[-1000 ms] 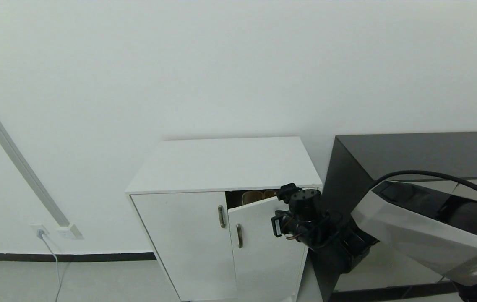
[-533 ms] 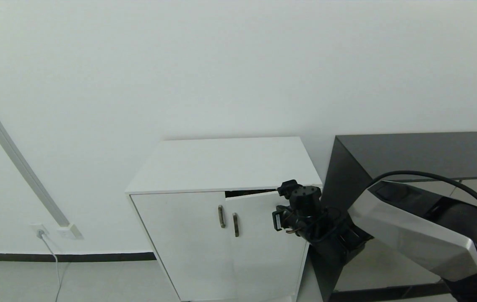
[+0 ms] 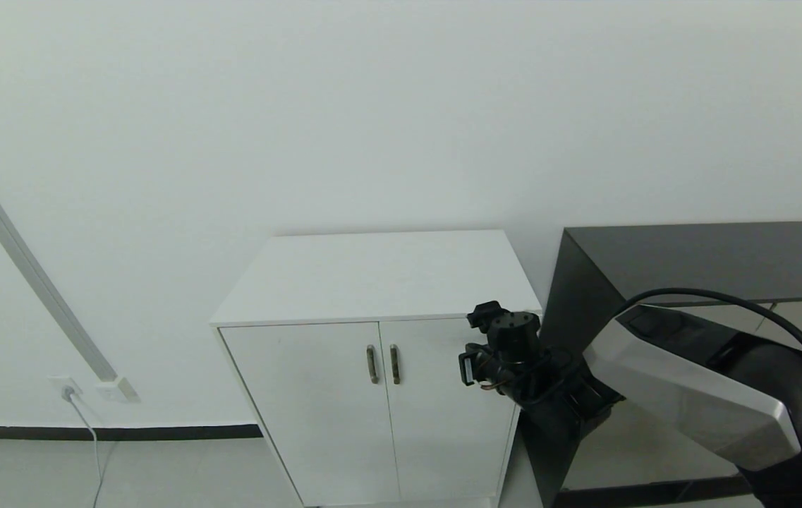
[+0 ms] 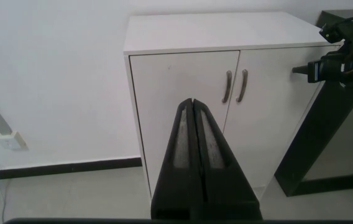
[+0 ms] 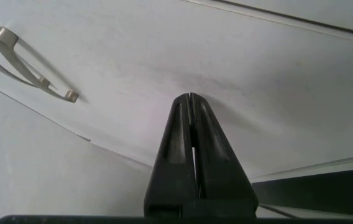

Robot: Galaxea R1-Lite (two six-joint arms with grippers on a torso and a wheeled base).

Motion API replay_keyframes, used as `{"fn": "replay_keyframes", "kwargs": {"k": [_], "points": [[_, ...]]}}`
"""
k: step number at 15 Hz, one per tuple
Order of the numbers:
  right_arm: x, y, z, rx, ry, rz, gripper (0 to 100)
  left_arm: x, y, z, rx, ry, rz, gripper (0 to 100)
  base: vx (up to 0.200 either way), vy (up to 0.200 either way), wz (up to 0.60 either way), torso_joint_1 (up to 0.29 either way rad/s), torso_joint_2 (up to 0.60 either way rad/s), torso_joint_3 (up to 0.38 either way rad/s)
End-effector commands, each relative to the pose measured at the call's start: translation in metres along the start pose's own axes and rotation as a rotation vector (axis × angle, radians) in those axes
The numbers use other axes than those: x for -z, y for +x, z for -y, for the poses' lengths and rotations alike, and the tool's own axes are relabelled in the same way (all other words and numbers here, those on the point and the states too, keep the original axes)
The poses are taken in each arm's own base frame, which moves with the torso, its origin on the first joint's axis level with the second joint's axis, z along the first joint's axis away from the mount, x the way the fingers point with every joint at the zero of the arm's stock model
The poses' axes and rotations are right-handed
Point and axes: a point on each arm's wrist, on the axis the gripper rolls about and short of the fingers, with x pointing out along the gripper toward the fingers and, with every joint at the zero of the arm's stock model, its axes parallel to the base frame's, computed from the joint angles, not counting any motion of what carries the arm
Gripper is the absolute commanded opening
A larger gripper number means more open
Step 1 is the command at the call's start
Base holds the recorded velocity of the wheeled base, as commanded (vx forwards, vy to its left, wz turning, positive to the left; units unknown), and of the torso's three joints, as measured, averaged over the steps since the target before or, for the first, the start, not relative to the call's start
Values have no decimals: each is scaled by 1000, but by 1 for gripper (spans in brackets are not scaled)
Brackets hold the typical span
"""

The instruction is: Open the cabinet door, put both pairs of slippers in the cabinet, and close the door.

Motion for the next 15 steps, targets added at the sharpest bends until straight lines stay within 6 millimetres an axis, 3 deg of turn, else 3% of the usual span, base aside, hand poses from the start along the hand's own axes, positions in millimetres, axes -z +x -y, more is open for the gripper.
{"fn": "replay_keyframes", "kwargs": {"k": [1, 15], "points": [[1, 1, 0, 1, 1, 0, 0, 0, 0, 0, 0, 1, 0, 0, 0, 0, 0, 0, 0, 0], [4, 8, 5, 14, 4, 4, 0, 0, 0, 0, -2, 1, 0, 0, 0, 0, 0, 0, 0, 0]]}}
